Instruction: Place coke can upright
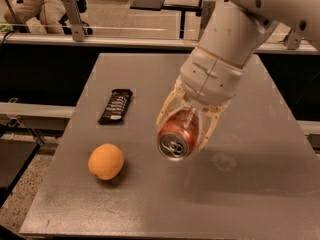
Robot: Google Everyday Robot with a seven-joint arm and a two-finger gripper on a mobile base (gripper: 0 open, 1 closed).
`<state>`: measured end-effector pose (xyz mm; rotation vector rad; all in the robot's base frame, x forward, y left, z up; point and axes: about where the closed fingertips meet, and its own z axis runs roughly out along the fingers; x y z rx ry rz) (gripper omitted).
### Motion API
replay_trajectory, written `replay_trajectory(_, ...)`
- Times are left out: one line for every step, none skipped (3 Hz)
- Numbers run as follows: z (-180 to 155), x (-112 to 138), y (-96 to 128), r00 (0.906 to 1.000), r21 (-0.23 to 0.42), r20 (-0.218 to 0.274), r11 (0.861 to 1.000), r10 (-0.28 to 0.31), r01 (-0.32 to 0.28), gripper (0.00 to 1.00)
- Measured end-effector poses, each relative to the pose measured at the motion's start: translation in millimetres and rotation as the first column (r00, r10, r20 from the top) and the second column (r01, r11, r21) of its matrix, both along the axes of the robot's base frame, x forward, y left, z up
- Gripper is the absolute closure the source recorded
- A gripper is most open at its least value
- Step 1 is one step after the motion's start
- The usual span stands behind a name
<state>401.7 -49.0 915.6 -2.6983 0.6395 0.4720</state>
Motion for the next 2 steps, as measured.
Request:
replay_trajectory(15.7,21.8,-3.6,0.9639,0.123,-0.145,0.963,-0.223,0.242,1.0)
replay_trajectory(34.1,34.4,-7.2,0.7799,0.196,-0.399,0.786,-0.482,0.586,1.0)
